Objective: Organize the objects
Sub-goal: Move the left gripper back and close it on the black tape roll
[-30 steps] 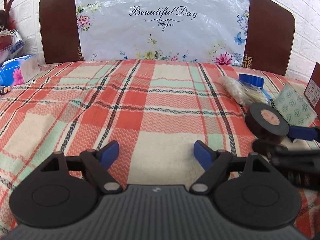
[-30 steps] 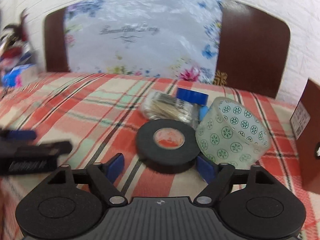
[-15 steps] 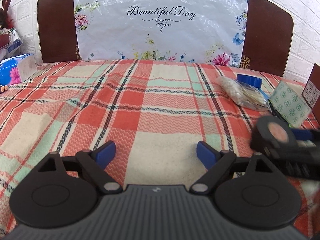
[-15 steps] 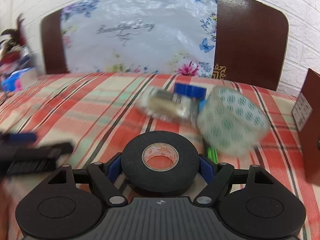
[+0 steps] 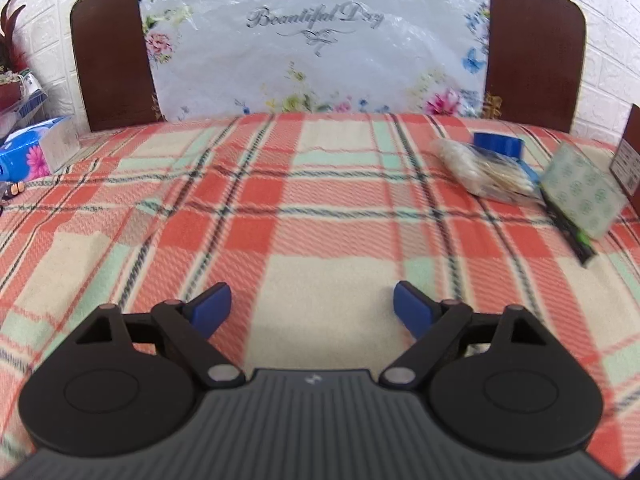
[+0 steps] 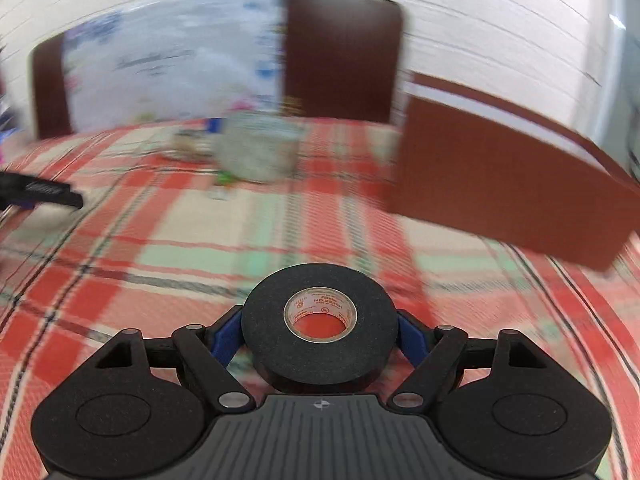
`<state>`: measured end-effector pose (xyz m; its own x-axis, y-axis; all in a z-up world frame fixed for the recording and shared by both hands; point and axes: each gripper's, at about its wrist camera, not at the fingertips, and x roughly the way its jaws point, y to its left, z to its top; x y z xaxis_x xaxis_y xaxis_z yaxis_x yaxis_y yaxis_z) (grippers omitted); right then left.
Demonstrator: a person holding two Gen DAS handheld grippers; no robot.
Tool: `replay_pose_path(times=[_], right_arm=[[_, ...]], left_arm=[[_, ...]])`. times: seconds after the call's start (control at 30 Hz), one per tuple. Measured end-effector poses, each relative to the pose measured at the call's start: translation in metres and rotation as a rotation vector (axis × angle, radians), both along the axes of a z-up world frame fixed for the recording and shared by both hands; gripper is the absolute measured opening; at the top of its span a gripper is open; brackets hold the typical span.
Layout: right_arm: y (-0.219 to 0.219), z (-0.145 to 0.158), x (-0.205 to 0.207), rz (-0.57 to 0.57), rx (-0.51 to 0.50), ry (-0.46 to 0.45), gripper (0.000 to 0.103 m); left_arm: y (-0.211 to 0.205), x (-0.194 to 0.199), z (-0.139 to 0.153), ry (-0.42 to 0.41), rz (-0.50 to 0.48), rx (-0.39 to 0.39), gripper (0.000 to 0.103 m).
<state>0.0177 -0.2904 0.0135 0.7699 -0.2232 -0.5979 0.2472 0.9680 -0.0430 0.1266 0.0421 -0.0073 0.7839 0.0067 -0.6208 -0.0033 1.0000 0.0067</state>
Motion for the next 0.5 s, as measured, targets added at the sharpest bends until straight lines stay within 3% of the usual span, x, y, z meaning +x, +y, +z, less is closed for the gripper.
replay_pose_path(times=[0.07,0.13,0.23,0.3,0.4,0.5], right_arm=[[-0.006,-0.002,-0.013,-0.011,0.026,0.001,0.085],[-0.004,-0.005,-0.022,0.001,0.0,-0.006,0.085],[0.001,-0.004,-0.027,0.019,-0.056,-0.009,0.085],[-0.002,-0.004,-0.029,0.035,-0.07,-0.009,0.085],[-0.007,-0.004,-0.031,0.043,-0.057,-0.013,0.085],[-0.009,-0.004,-0.028,0.058,-0.049,-0.014,0.084]], left_arm=[[-0.02,-0.009,0.005,0.048,-0.1,-0.1,0.087],[-0.059,-0.022,0.015,0.071,-0.238,-0.131,0.083],[-0.122,-0.042,0.036,0.102,-0.458,-0.133,0.083],[-0.157,-0.054,0.043,0.125,-0.564,-0.088,0.083],[-0.188,-0.063,0.04,0.169,-0.65,-0.055,0.079],[-0.2,-0.057,0.026,0.24,-0.642,-0.019,0.072]])
